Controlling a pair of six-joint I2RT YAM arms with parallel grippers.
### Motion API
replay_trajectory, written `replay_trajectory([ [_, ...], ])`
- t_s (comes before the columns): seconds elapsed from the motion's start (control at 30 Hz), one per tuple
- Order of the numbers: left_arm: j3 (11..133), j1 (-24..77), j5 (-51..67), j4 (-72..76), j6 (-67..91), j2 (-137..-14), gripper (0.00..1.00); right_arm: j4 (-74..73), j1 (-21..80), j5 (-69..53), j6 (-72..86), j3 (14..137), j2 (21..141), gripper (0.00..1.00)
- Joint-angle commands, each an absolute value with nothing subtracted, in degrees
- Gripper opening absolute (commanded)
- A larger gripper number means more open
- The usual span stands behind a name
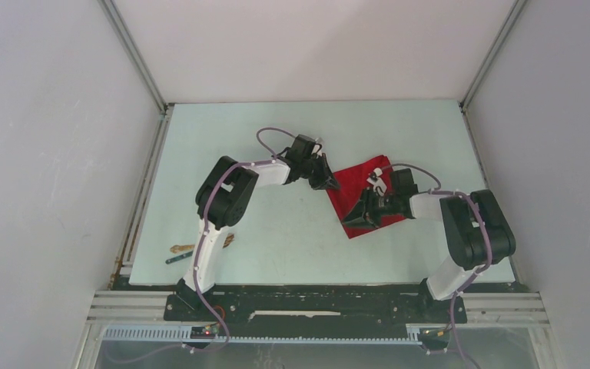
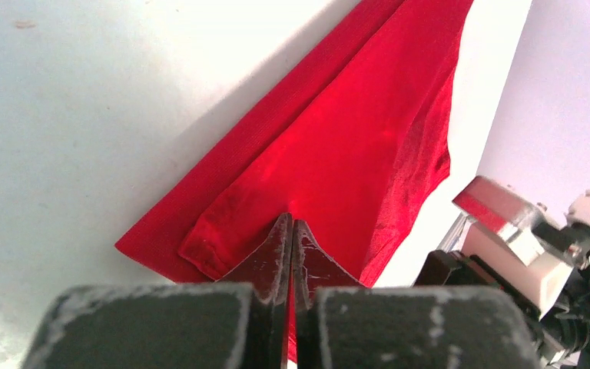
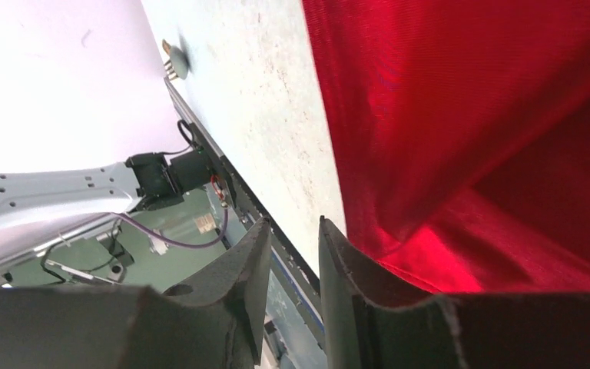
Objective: Fold the napkin into a case and place the utensils inside
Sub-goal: Smooth out the upper triangle-folded napkin at the center of the board.
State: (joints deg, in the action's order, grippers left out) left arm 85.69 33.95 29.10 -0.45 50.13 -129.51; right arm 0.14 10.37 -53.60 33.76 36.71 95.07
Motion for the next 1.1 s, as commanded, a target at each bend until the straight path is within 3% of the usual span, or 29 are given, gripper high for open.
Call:
replay_trajectory([
  [0.0, 84.44, 33.22, 28.57, -0.27, 50.30, -130.51, 0.00, -1.59, 11.68, -52.21, 32.56, 38.37, 95.71, 0.37],
  [0.33, 84.49, 33.19, 29.21, -0.26, 50.44, -130.78, 0.00, -5.38, 8.86, -49.01, 28.70, 33.40, 94.50, 0.36],
  [0.63, 84.38, 33.00, 29.44, -0.26, 50.36, -130.70, 0.00, -2.87, 7.73, -54.32, 32.40, 34.45, 88.13, 0.38],
  [1.07, 84.29, 32.96, 29.99, -0.26, 51.02, -130.96, 0.00, 4.14, 8.88, -54.55, 33.41, 34.45, 97.67, 0.39],
])
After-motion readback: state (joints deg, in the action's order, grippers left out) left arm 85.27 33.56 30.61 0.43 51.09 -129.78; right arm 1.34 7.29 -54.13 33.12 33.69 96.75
